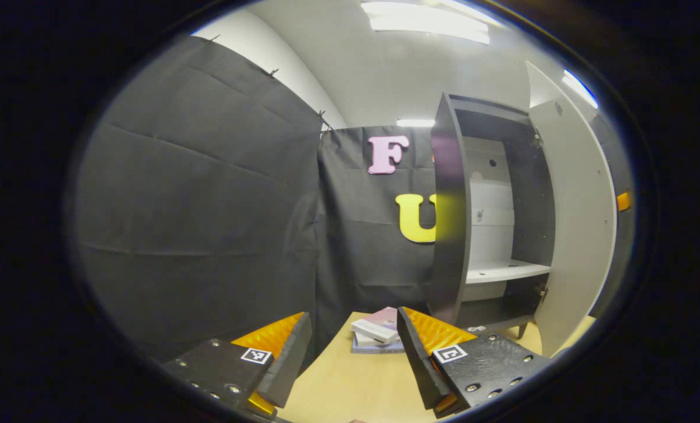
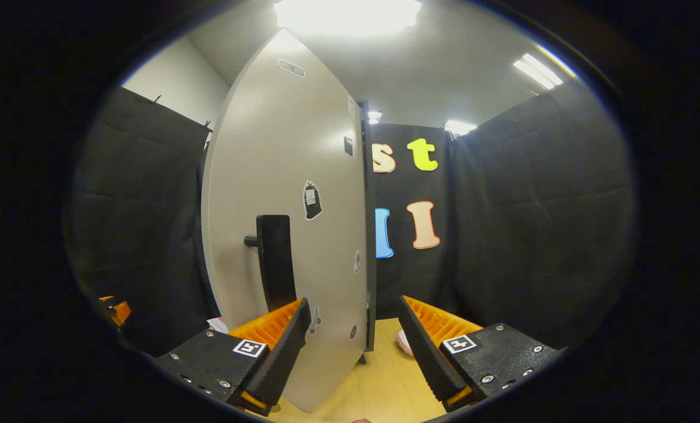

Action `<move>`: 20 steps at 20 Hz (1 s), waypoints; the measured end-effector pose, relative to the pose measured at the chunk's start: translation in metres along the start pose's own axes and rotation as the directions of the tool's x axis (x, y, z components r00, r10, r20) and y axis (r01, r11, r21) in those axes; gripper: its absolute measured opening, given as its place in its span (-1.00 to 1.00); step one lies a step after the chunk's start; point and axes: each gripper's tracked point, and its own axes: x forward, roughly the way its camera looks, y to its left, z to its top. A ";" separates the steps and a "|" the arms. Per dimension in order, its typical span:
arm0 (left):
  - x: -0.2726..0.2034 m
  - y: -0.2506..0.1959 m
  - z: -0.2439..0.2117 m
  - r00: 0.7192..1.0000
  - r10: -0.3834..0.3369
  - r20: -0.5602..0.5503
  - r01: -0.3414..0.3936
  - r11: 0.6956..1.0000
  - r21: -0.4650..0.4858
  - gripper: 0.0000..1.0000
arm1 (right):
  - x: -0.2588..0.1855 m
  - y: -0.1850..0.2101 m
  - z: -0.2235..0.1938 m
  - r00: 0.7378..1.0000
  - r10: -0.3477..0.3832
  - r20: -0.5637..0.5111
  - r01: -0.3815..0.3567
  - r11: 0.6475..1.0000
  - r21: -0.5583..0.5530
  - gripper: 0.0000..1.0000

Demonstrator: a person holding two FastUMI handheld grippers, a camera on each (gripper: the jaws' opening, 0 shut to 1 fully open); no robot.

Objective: Open the cabinet door with the right hand, grasp the bottle in the cabinet with the left hand and place it on the coaster, then close the cabinet door with the right hand.

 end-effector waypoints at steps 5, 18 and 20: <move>-0.005 0.030 -0.005 0.999 0.043 -0.009 -0.043 0.999 -0.001 0.68 | 0.016 0.033 0.000 0.999 0.049 -0.003 -0.049 0.999 0.003 0.87; -0.011 0.066 -0.012 0.995 0.097 -0.031 -0.096 0.995 0.030 0.68 | 0.053 0.078 -0.026 0.987 0.154 -0.040 -0.154 0.988 0.005 0.90; -0.011 0.063 -0.010 0.995 0.092 -0.030 -0.091 0.995 0.032 0.62 | 0.054 0.075 -0.029 0.987 0.151 -0.049 -0.152 0.988 -0.002 0.90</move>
